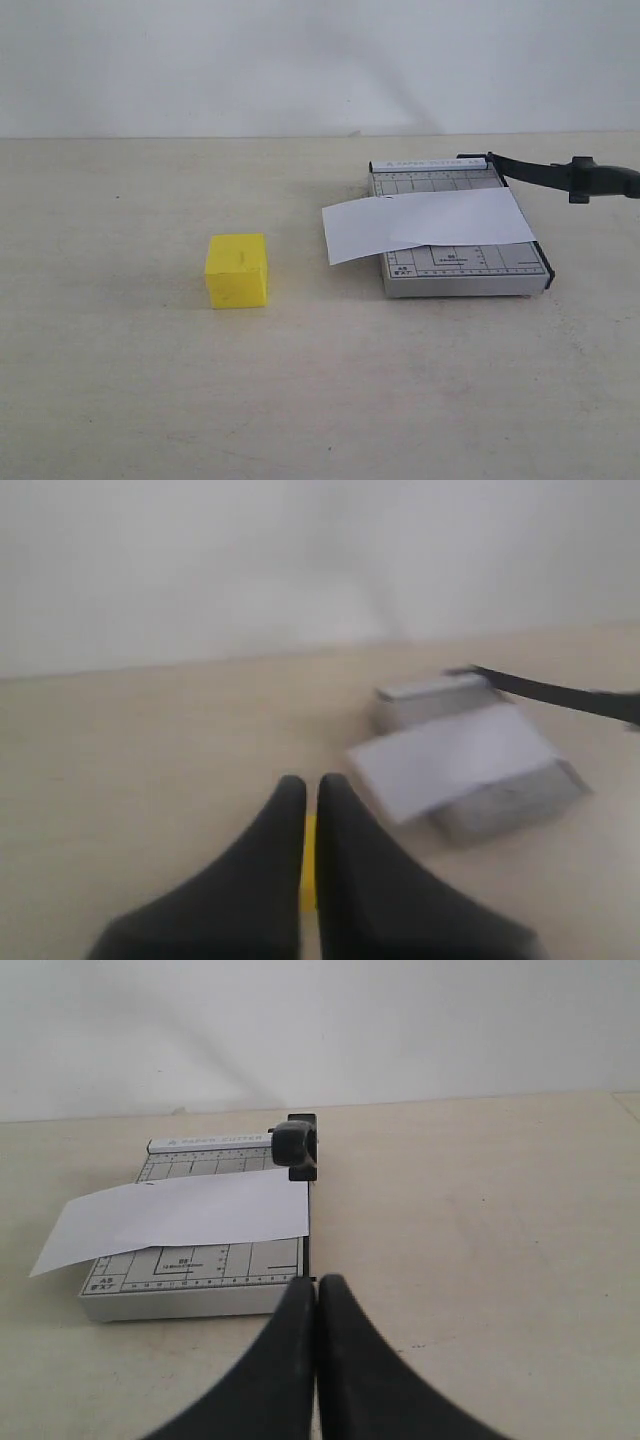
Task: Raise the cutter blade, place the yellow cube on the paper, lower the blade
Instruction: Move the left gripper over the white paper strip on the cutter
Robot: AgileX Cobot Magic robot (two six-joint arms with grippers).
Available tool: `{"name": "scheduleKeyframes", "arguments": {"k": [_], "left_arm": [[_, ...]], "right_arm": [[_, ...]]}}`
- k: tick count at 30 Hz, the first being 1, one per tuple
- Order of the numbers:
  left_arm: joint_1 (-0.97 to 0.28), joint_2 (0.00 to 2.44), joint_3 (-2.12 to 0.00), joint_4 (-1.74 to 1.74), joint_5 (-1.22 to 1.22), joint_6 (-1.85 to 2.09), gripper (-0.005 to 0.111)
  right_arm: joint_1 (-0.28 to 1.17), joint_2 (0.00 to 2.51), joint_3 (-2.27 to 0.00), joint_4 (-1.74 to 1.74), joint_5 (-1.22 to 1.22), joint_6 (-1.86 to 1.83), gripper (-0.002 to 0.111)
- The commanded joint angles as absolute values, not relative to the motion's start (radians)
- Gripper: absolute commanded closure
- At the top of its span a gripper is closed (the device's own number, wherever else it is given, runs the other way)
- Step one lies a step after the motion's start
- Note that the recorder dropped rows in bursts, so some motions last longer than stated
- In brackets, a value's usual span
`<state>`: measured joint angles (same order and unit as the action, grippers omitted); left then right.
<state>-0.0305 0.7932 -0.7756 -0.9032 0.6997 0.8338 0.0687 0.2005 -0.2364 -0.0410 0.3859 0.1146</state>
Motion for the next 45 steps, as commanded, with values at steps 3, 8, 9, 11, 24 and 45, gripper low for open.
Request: {"name": "scheduleKeyframes", "arguments": {"k": [3, 8, 9, 11, 24, 45], "left_arm": [[-0.166, 1.226, -0.880, -1.432, 0.825, 1.274, 0.102], [-0.452, 1.454, -0.939, -1.456, 0.711, 1.290, 0.102], [-0.500, 1.476, -0.950, -1.462, 0.660, 1.313, 0.102], [-0.614, 1.547, -0.981, -1.486, 0.497, 1.365, 0.102], [-0.752, 2.019, -1.417, -1.744, 0.331, 1.562, 0.102], [-0.791, 2.327, -1.625, -1.699, 0.276, 1.575, 0.102]], "right_arm": [[0.069, 0.203, -0.232, -0.040, 0.379, 0.113, 0.108], [0.069, 0.203, -0.232, -0.040, 0.379, 0.113, 0.108], [0.069, 0.203, -0.232, -0.040, 0.379, 0.113, 0.108], [0.069, 0.203, -0.232, -0.040, 0.379, 0.113, 0.108], [0.069, 0.203, -0.232, -0.040, 0.363, 0.113, 0.108], [0.069, 0.203, -0.232, -0.040, 0.371, 0.113, 0.108]]}}
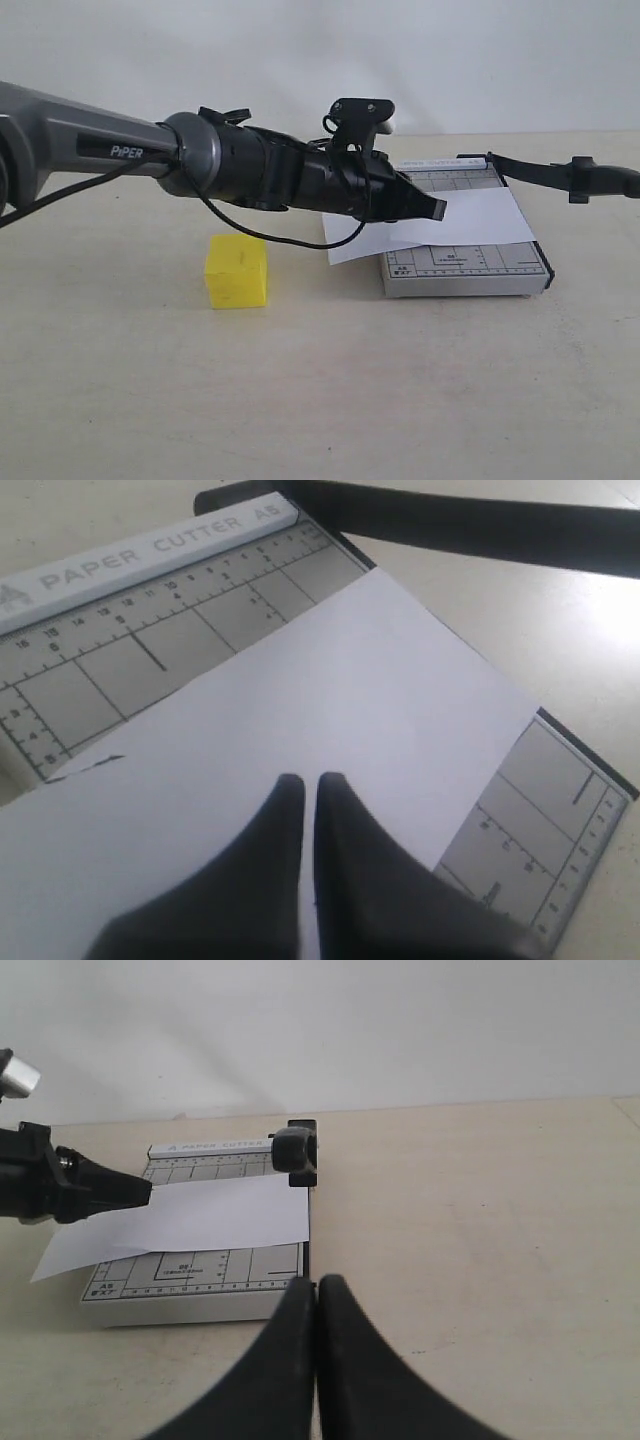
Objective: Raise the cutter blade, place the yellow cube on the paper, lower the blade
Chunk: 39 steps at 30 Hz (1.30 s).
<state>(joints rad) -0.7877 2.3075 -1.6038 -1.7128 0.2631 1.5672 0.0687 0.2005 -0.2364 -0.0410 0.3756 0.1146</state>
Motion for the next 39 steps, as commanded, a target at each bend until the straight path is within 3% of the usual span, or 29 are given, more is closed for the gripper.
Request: {"name": "scheduleKeyframes", "arguments": {"k": [1, 18, 30, 39], "left_arm": [[-0.791, 2.330, -1.628, -1.699, 0.281, 1.575, 0.102], [-0.791, 2.380, -1.631, -1.594, 0.285, 1.558, 0.102], [-0.791, 2.485, -1.869, -1.194, 0.453, 1.181, 0.102], [-0.787, 2.383, -1.924, -1.128, 0.387, 1.074, 0.102]], "right_arm": [[0.069, 0.203, -0.232, -0.040, 0.371, 0.113, 0.108], [0.069, 0.203, -0.232, -0.038, 0.371, 0.113, 0.108], [0.069, 0.203, -0.232, -0.038, 0.371, 0.113, 0.108], [0.069, 0.203, -0.232, -0.038, 0.371, 0.113, 0.108]]}}
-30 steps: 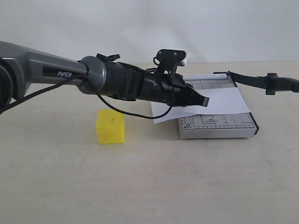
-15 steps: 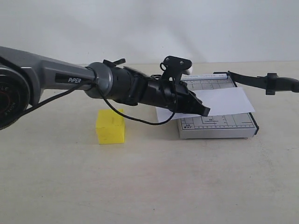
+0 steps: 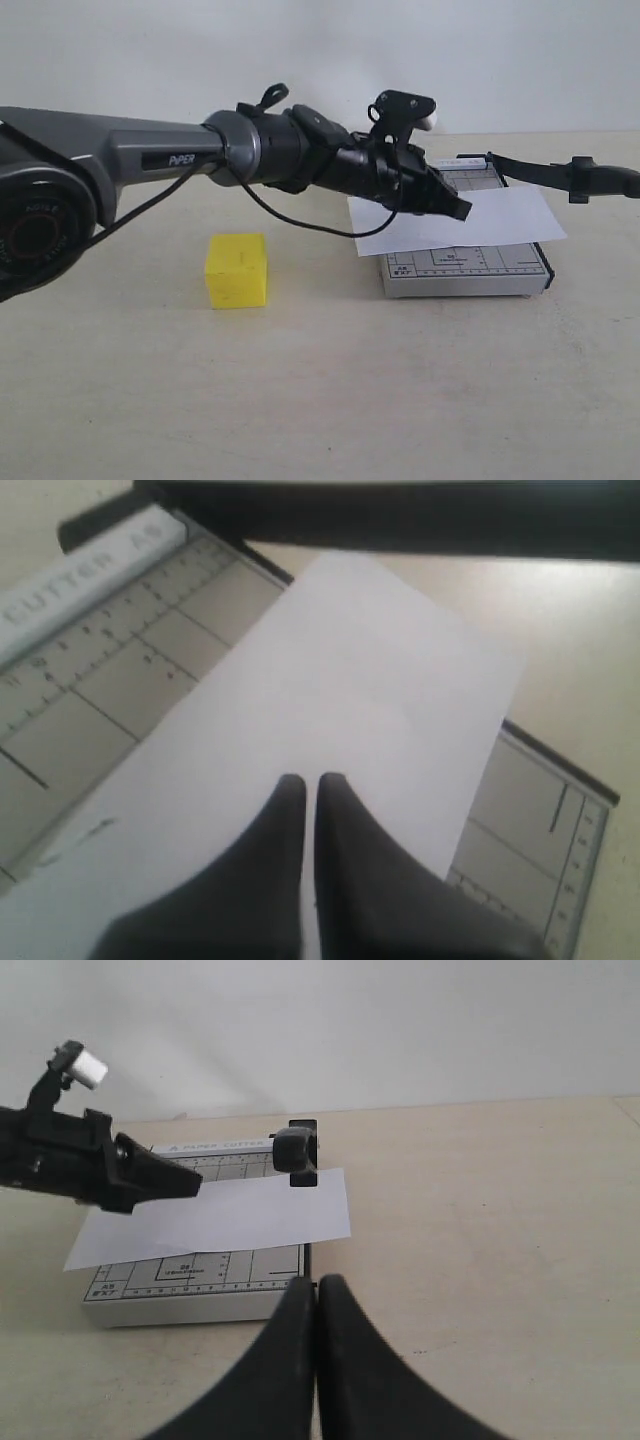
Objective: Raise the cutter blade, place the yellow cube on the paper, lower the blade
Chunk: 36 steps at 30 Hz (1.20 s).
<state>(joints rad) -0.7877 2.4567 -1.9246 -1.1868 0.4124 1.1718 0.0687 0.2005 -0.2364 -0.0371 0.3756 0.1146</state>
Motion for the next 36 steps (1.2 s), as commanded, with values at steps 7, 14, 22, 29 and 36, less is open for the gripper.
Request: {"name": "scheduleKeyframes", "arguments": {"k": [7, 14, 22, 29, 36], "left_arm": [[-0.787, 2.311, -1.759, -0.989, 0.286, 0.765, 0.102], [-0.791, 2.311, -1.664, -0.951, 0.259, 0.737, 0.102], [-0.791, 2.312, -1.664, -0.951, 0.241, 0.770, 0.102], [-0.791, 2.340, -1.702, -0.951, 0.291, 0.809, 0.102], [-0.789, 2.486, -1.889, -0.898, 0.502, 0.732, 0.102]], "right_arm": [[0.069, 0.203, -0.232, -0.038, 0.371, 0.113, 0.108], [0.069, 0.203, -0.232, -0.038, 0.371, 0.113, 0.108], [0.069, 0.203, -0.232, -0.038, 0.371, 0.113, 0.108], [0.069, 0.203, -0.232, -0.036, 0.367, 0.113, 0.108], [0.069, 0.203, -0.232, -0.032, 0.364, 0.113, 0.108]]}}
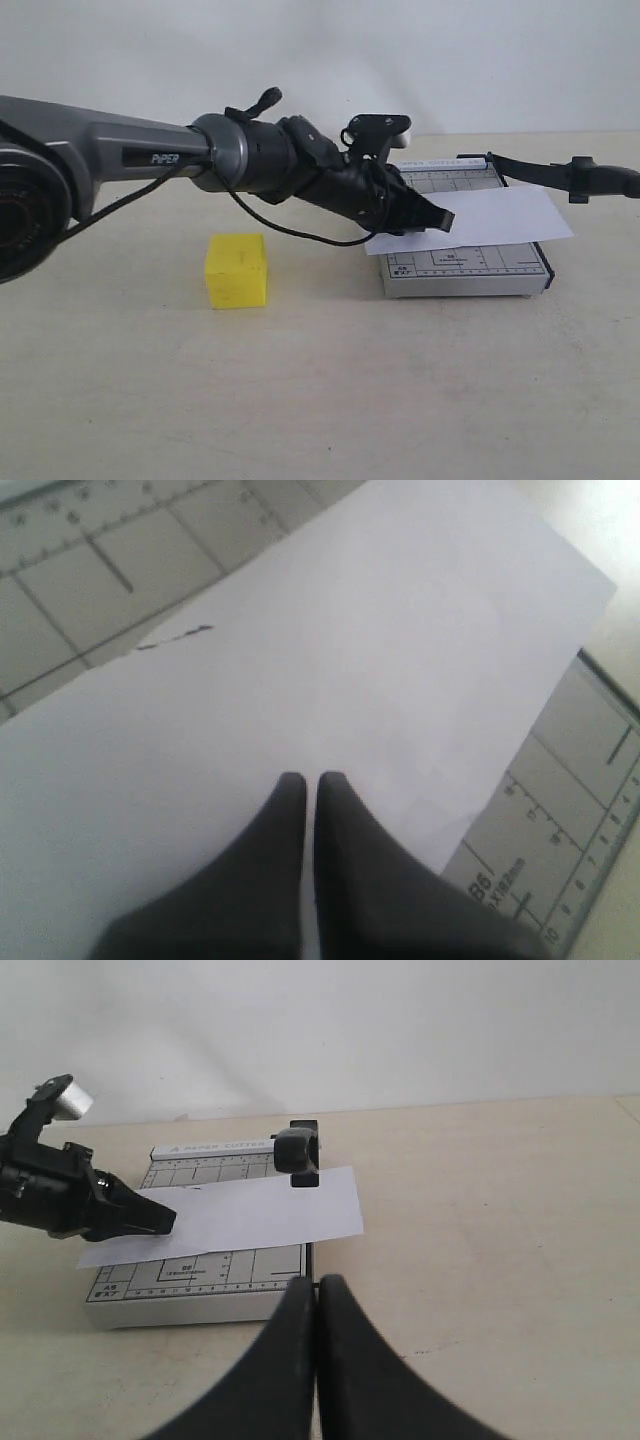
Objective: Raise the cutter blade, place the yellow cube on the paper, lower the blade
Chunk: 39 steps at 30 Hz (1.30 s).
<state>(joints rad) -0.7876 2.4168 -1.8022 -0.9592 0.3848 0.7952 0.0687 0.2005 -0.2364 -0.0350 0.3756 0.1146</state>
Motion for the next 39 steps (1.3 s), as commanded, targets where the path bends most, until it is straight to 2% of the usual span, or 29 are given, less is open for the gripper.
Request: {"name": "scheduleKeyframes", "arguments": {"k": [1, 5, 12, 18, 39], "left_arm": [[-0.789, 2.503, -1.915, -0.871, 0.533, 0.698, 0.102], [-0.789, 2.536, -1.968, -0.785, 0.614, 0.624, 0.102], [-0.769, 2.536, -1.968, -0.661, 0.569, 0.519, 0.102], [-0.744, 2.536, -1.974, -0.661, 0.550, 0.602, 0.102], [-0.768, 2.536, -1.989, -0.699, 0.597, 0.655, 0.102]], "right_arm": [[0.069, 0.203, -0.232, -0.032, 0.364, 0.113, 0.108], [0.069, 0.203, -0.232, -0.032, 0.362, 0.113, 0.108], [0.069, 0.203, -0.232, -0.028, 0.364, 0.113, 0.108], [0.069, 0.203, -0.232, -0.019, 0.364, 0.113, 0.108], [0.069, 0.203, -0.232, -0.011, 0.364, 0.113, 0.108]]}}
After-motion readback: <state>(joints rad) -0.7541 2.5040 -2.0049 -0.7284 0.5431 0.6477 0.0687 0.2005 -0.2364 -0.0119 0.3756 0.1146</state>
